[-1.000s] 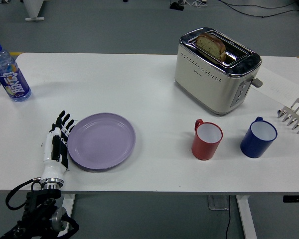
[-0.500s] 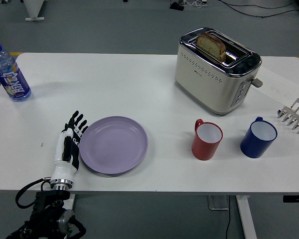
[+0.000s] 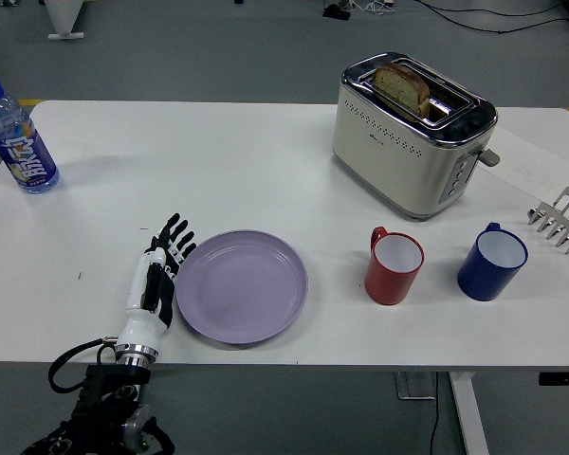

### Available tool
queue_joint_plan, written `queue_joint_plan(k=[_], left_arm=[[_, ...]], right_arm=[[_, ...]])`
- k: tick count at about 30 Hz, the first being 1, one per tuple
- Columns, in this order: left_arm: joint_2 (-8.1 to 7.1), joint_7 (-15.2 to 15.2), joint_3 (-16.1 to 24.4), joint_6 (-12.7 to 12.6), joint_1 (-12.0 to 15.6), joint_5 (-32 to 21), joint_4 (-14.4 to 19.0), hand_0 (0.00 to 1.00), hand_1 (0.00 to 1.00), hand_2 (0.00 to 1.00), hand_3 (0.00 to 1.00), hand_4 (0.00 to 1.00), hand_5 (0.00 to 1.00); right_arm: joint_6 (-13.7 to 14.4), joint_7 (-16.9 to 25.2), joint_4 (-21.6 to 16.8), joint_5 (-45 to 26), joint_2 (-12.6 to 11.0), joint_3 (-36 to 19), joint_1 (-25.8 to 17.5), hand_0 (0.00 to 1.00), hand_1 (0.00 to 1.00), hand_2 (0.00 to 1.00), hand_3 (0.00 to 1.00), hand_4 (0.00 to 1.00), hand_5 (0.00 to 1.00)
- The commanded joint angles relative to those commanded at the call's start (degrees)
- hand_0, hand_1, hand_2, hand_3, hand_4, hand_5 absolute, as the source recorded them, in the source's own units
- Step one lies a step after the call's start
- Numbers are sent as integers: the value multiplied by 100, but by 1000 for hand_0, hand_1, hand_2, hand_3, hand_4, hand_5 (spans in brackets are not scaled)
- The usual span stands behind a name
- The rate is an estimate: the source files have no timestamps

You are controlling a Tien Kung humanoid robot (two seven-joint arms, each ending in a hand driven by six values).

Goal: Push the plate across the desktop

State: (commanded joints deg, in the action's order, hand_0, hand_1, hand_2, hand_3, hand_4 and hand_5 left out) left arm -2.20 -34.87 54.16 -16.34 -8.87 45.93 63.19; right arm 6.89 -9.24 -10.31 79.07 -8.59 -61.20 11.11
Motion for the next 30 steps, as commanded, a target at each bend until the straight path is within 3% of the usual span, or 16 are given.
queue_joint_plan(k=[10,30], left_arm=[[-130,25,-391,53,-121,-24,81,844,904,947,940,593,998],[-287,49,-757,114,-253,-9,149,839,900,944,935,589,998]], right_arm=[[1,3,0,12,-5,-11,25,637,608,666,607,186,111],[0,2,0,30,-9,-24,28,639,609,666,607,187,112]])
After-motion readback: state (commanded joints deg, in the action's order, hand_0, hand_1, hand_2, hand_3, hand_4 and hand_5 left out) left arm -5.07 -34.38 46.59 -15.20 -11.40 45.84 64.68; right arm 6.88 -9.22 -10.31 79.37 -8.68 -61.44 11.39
